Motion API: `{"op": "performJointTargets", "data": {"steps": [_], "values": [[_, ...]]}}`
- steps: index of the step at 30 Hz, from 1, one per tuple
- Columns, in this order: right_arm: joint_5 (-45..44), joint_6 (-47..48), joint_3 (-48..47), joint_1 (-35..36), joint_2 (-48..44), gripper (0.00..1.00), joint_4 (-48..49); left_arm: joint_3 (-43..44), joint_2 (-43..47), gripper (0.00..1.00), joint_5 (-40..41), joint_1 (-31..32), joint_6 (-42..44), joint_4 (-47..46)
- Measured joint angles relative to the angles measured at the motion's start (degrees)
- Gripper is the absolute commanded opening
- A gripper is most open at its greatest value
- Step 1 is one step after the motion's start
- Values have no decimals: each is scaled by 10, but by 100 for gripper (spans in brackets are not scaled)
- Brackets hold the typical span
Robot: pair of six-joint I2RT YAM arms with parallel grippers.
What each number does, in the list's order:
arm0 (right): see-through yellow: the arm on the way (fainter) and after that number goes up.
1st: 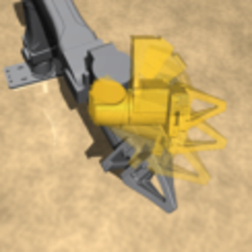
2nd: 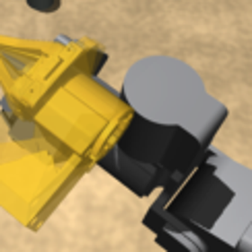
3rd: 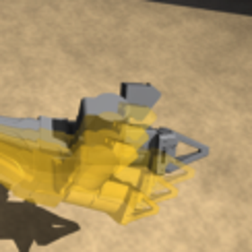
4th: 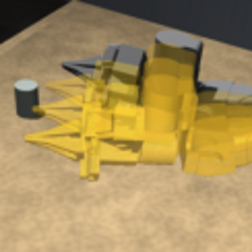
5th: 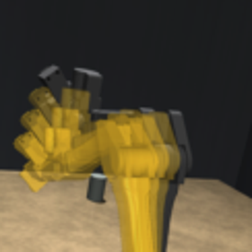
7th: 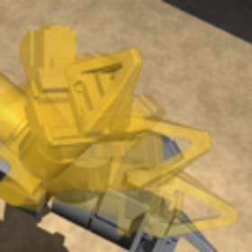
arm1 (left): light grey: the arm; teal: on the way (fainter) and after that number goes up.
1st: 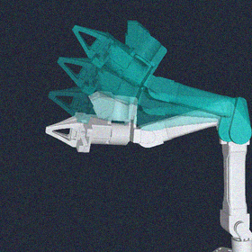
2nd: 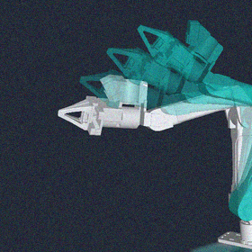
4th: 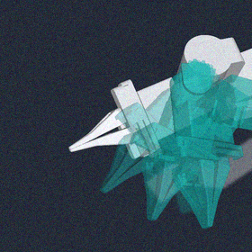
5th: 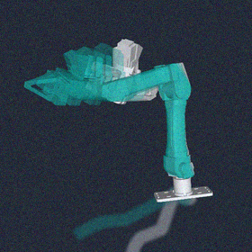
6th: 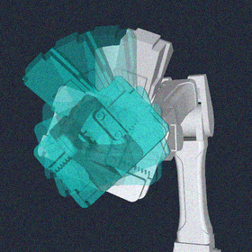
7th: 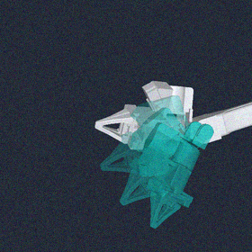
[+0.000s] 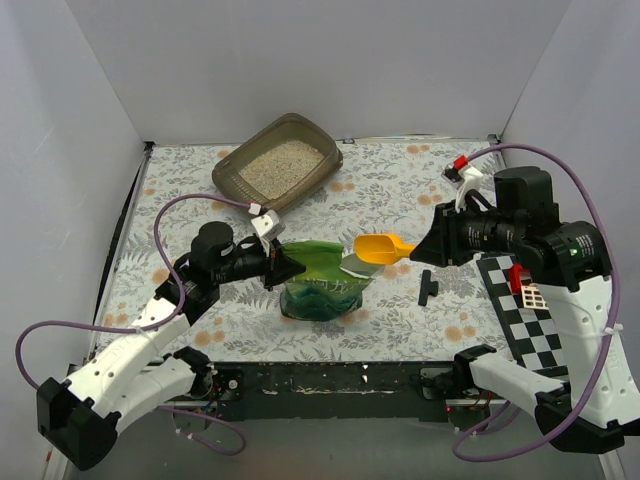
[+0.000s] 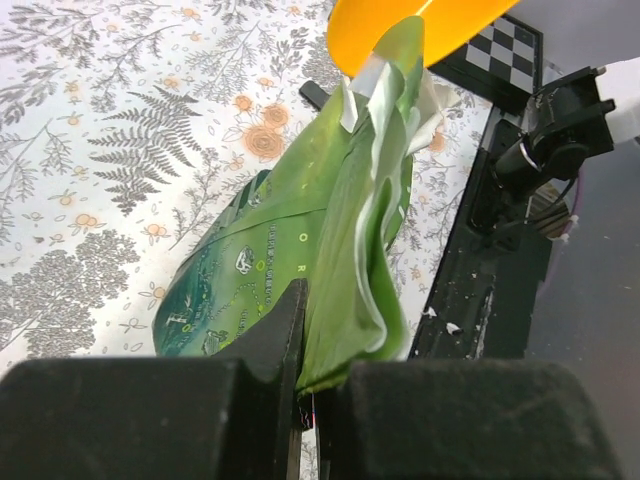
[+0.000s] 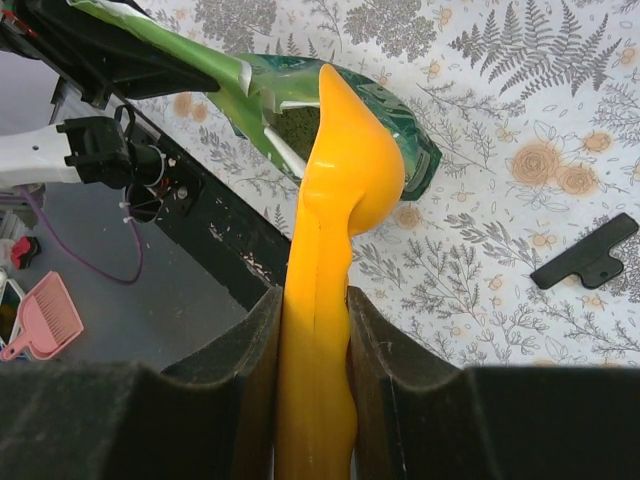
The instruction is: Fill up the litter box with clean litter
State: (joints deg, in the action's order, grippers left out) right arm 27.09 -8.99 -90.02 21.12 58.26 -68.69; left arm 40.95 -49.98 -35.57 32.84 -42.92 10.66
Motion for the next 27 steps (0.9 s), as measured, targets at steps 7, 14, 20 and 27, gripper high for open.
{"op": "performJointTargets", "data": {"steps": [7, 14, 20, 27], "values": [[2, 5, 0, 0, 17, 1, -19, -3, 11, 0, 49, 12, 10, -3], [2, 5, -2, 2, 35, 1, -22, -6, 15, 0, 75, 15, 11, -4], [-1, 5, -21, 3, 33, 1, -35, -7, 15, 0, 78, 18, 11, -4], [-2, 7, -19, 4, 21, 1, -48, -7, 14, 0, 78, 18, 11, -5]]}}
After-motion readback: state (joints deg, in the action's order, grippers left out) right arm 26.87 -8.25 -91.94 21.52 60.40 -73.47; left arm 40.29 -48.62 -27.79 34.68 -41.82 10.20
